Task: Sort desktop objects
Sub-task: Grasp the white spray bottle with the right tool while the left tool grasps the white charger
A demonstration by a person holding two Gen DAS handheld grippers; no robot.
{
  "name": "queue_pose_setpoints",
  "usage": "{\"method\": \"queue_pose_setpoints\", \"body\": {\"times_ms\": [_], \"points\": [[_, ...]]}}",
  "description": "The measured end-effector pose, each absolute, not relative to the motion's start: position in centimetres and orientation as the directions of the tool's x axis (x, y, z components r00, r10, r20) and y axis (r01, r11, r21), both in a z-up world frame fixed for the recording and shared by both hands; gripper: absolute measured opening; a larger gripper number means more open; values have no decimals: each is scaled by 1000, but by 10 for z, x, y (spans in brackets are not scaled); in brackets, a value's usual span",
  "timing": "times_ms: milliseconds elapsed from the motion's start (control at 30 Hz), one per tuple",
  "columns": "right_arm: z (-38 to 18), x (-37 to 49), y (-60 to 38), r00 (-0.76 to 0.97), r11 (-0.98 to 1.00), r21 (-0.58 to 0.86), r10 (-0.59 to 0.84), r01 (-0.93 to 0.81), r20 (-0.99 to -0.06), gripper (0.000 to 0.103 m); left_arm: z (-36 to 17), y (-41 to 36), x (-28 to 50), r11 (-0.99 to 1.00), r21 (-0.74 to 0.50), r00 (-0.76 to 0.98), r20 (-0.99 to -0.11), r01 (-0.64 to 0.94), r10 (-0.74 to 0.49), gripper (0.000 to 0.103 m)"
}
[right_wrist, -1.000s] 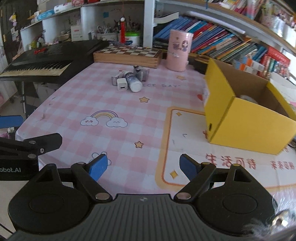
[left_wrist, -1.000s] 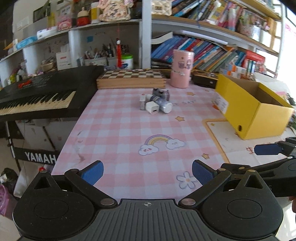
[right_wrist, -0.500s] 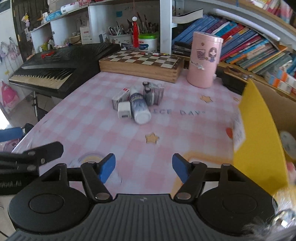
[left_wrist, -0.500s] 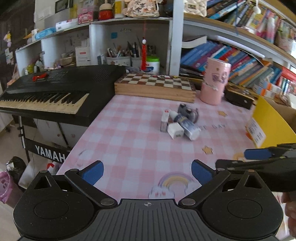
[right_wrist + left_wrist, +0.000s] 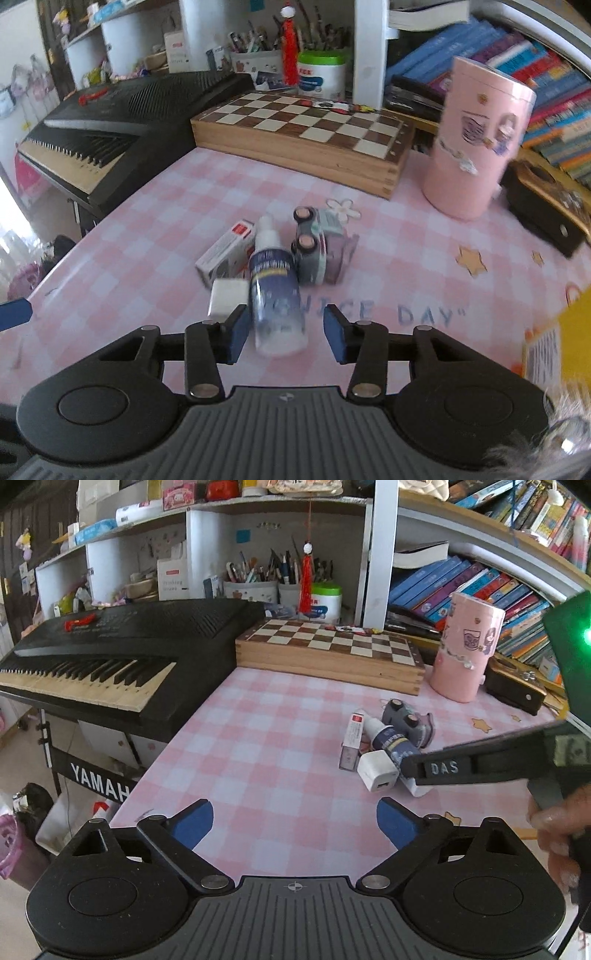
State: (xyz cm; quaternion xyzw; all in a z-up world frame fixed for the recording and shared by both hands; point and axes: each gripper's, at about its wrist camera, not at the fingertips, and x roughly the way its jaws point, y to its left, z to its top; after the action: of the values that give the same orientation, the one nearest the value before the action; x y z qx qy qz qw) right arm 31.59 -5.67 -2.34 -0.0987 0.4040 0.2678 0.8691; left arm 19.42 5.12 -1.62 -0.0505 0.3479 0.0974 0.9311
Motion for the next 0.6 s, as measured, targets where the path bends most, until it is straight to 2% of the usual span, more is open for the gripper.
{"method": "queue_pose_setpoints", "body": {"times_ms": [167, 333, 467, 600], "points": [[-38, 337, -42, 467, 805, 51, 394, -591, -792, 32, -26, 46, 206, 982, -3, 723, -678, -187, 135, 91], [-42, 344, -38, 453, 783, 44, 403, -620, -796, 31, -32, 37, 215, 990, 20, 714, -691, -136, 113, 87], [-33, 344, -59, 423, 800, 159, 461, -578, -781, 31, -36, 26, 230, 995, 39, 713, -695, -92, 94, 83], [-14, 335, -83, 445, 813, 227, 501, -537, -742, 31, -40, 17, 250, 997, 37, 707, -703, -75, 79, 74]]}}
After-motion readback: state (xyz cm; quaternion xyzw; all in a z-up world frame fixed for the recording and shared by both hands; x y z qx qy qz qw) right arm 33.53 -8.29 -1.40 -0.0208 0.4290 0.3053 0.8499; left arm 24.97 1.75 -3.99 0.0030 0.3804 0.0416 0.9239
